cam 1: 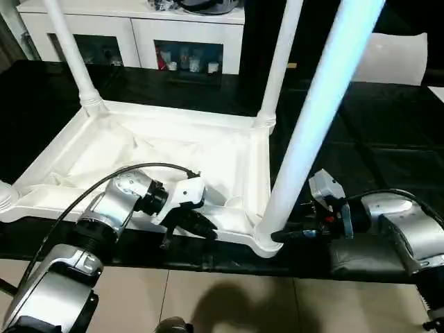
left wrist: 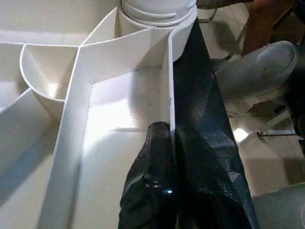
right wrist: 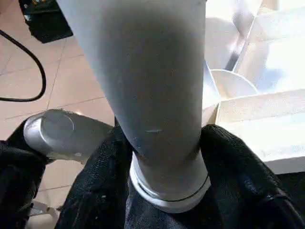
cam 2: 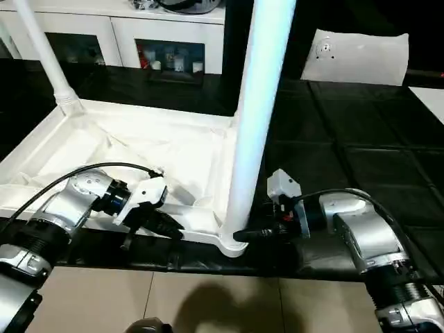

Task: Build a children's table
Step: Rotate leg to tighten

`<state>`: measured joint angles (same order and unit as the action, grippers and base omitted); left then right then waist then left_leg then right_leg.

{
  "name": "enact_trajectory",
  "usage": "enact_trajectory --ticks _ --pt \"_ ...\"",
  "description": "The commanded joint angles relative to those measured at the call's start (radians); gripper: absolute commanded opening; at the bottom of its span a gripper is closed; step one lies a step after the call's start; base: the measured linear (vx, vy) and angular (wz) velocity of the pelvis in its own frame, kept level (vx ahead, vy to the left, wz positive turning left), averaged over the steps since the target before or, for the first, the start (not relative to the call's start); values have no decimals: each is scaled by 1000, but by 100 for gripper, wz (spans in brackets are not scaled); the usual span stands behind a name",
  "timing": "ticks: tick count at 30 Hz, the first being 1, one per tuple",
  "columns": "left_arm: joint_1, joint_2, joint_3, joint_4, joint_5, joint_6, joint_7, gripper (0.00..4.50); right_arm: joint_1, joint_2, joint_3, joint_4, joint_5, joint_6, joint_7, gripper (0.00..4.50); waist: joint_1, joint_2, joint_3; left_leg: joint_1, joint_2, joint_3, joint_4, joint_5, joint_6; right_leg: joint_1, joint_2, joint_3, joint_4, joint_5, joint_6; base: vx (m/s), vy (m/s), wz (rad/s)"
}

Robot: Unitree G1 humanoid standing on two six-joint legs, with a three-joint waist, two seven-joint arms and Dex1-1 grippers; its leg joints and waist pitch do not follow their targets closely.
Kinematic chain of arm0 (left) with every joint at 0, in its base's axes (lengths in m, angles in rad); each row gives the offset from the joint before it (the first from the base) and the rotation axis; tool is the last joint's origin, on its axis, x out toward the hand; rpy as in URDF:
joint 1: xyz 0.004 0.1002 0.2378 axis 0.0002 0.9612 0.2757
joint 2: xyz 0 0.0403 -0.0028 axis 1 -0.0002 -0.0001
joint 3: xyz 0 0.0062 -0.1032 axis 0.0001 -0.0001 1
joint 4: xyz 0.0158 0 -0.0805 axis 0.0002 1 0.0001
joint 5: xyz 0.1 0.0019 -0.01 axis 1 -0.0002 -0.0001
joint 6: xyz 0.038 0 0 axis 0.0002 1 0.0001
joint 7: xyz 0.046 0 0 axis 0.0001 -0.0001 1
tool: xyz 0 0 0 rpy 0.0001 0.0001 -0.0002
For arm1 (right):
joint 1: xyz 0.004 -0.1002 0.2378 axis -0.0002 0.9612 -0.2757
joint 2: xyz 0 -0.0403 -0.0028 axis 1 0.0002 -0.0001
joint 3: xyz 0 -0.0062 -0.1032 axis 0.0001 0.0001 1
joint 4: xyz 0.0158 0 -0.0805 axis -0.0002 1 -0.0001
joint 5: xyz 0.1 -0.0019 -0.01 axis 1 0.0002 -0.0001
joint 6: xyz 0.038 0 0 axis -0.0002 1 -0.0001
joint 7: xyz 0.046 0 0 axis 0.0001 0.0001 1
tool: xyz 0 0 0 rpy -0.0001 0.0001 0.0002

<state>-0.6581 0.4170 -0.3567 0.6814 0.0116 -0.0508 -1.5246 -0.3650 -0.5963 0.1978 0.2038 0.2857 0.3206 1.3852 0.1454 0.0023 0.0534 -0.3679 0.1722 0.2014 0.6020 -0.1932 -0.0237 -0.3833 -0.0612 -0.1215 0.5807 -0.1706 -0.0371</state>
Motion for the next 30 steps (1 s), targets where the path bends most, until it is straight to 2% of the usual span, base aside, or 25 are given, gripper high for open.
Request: enact_trajectory --ticks 1,2,3,5,7,8,9,10,11,12,13,14,16,17,18,19,20,21,23,24,25,26,28,30 --pt "-18 -12 -11 -40 -9 -10 -13 0 1 5 13 -20 25 17 30 198 -6 -5 -71 24 87 -38 -68 -135 57 42 -121 74 -69 -299 -139 0 0 0" --pt "-18 -13 -9 -38 -8 -10 -7 0 6 6 12 -28 30 23 28 197 -6 -7 -72 24 88 -38 -67 -136 57 42 -122 74 -68 -291 -143 0 0 0" --pt "-26 -28 5 -24 -9 1 28 0 32 9 7 -64 51 54 17 196 -6 -4 -72 24 88 -39 -68 -136 55 43 -122 74 -66 -286 -147 0 0 0" --pt "-29 -34 10 -19 -9 5 43 0 40 10 5 -75 57 63 13 195 -4 -7 -72 24 90 -39 -69 -129 57 44 -121 75 -64 -267 -148 0 0 0" --pt "-37 -48 20 -6 -6 30 82 0 58 22 -4 -98 70 91 -19 195 -4 -3 -72 24 89 -39 -68 -134 55 43 -121 75 -65 -270 -150 0 0 0" --pt "-46 -63 29 9 0 45 127 0 72 43 -16 -115 75 114 -66 195 -2 -1 -69 27 89 -38 -70 -151 49 40 -121 75 -73 -297 -145 0 0 0" --pt "-55 -83 43 23 0 67 177 0 80 89 -34 -120 64 142 -164 195 -3 -4 -68 25 87 -41 -71 -162 39 43 -122 73 -75 -321 -139 0 0 0" --pt "-64 -106 59 33 -5 94 224 0 81 127 -42 -115 40 141 -241 195 -3 3 -68 28 86 -42 -71 -169 31 41 -123 72 -76 -338 -135 0 0 0" --pt "-69 -118 66 38 -8 110 245 0 80 146 -45 -111 25 142 -281 195 -9 0 -65 27 85 -41 -72 -183 24 39 -122 71 -81 -361 -128 0 0 0" --pt "-82 -147 82 51 -12 145 301 0 73 198 -51 -98 -12 153 -385 195 -22 0 -65 32 80 -46 -73 -214 -3 40 -125 67 -91 -433 -110 0 0 0" --pt "-87 -157 85 55 -12 155 318 0 69 216 -54 -93 -23 163 -420 195 -24 -1 -63 33 78 -47 -73 -222 -8 37 -125 65 -95 -451 -104 0 0 0" --pt "-98 -179 95 71 -13 170 362 0 58 260 -65 -82 -35 187 -493 194 -33 0 -64 32 76 -49 -74 -225 -11 41 -125 65 -97 -463 -97 0 0 0" --pt "-119 -213 110 103 -9 182 436 0 39 332 -87 -70 -48 233 -608 192 -49 0 -66 30 78 -51 -75 -226 -9 41 -123 65 -95 -435 -104 0 0 0" --pt "-119 -213 110 103 -9 182 436 0 39 332 -87 -70 -48 233 -608 191 -58 0 -66 30 76 -50 -74 -227 -8 40 -123 66 -95 -419 -112 0 0 0" --pt "-145 -248 127 143 -6 185 520 0 15 405 -112 -55 -55 278 -717 191 -61 -1 -66 28 74 -48 -73 -215 0 40 -121 70 -93 -402 -115 0 0 0" --pt "-161 -267 139 168 -4 186 566 0 0 446 -127 -42 -60 292 -782 191 -64 1 -66 27 72 -47 -73 -209 1 38 -121 70 -91 -395 -120 0 0 0" --pt "-171 -279 147 183 -3 187 593 0 -9 470 -136 -35 -64 299 -822 191 -65 0 -71 27 72 -48 -72 -190 1 42 -122 70 -88 -373 -125 0 0 0" --pt "-171 -279 147 183 -3 187 593 0 -9 470 -136 -35 -64 299 -822 191 -64 0 -70 26 72 -46 -71 -175 6 42 -122 72 -87 -351 -126 0 0 0" --pt "-205 -316 175 230 1 177 686 0 -49 550 -175 26 -84 302 -956 191 -64 3 -73 24 74 -47 -72 -157 10 43 -121 73 -81 -314 -134 0 0 0" --pt "-211 -322 179 237 1 176 700 0 -55 562 -181 36 -89 300 -974 191 -68 1 -74 24 73 -46 -72 -137 10 42 -119 73 -75 -275 -148 0 0 0" --pt "-220 -330 178 249 8 159 720 0 -64 585 -193 54 -90 277 -1003 247 -66 2 -76 25 74 -44 -70 -131 13 44 -121 74 -74 -259 -150 0 0 0" --pt "-230 -335 169 263 21 131 727 0 -71 609 -208 67 -94 241 -1037 261 -66 2 -75 23 75 -43 -71 -124 19 43 -122 76 -73 -234 -157 0 0 0" --pt "-232 -334 163 266 26 116 721 0 -71 616 -215 66 -97 227 -1051 267 -67 2 -75 22 76 -44 -72 -122 26 47 -122 77 -68 -210 -162 0 0 0" --pt "-228 -328 148 271 35 70 683 0 -52 608 -209 35 -137 200 -1078 307 -70 5 -74 22 76 -43 -72 -124 32 47 -122 76 -69 -195 -164 0 0 0"
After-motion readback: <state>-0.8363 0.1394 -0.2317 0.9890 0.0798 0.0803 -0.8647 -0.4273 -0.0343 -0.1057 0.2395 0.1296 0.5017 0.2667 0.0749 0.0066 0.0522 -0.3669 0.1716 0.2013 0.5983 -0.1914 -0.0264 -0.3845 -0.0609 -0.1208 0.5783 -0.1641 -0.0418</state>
